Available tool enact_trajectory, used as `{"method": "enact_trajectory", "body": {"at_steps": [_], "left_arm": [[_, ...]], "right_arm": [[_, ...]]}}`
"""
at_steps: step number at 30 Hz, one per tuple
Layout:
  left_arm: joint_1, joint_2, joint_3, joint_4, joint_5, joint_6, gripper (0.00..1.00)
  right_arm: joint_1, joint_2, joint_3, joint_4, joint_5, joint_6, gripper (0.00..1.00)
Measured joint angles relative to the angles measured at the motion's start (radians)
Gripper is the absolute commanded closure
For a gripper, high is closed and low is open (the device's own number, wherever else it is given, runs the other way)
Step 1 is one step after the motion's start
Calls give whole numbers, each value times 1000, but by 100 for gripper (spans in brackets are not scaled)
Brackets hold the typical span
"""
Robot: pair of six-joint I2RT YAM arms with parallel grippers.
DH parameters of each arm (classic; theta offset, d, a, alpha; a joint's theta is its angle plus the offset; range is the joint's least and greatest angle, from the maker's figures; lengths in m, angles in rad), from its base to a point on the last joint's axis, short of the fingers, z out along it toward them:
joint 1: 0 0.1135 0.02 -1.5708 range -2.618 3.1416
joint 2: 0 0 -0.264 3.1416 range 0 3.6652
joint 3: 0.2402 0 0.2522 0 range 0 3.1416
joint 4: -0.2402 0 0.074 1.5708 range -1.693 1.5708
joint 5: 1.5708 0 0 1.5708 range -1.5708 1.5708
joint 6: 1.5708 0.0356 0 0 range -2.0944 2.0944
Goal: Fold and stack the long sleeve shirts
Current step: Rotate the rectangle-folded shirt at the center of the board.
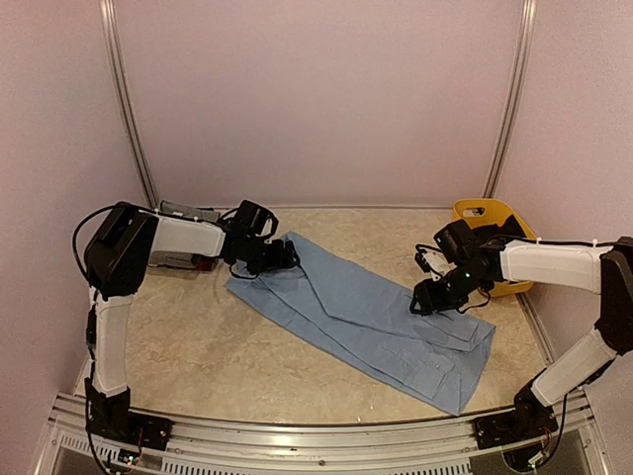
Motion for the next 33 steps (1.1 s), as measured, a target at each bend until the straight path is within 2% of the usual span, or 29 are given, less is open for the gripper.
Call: {"method": "enact_trajectory", "body": {"at_steps": [4, 7, 12, 20, 27, 31, 33], "left_arm": [[29, 153, 208, 29, 48, 44, 9], [50, 180, 229, 86, 89, 50, 5], [76, 129, 149, 185, 128, 51, 1], [87, -82, 8, 280, 156, 51, 1], [87, -241, -103, 312, 144, 48, 1], [87, -320, -189, 297, 117, 39, 1], [87, -341, -204, 273, 99, 39, 1]], "right_arm": [[0, 0, -22, -1, -12, 7, 43], [0, -4, -36, -6, -11, 18, 43], [0, -3, -57, -9, 4, 53, 44], [0, 48, -106, -8, -1, 89, 45], [6, 12, -161, 53, -45, 121, 45], [77, -19, -198, 88, -78, 172, 45], [154, -21, -204, 102, -90, 212, 45]]}}
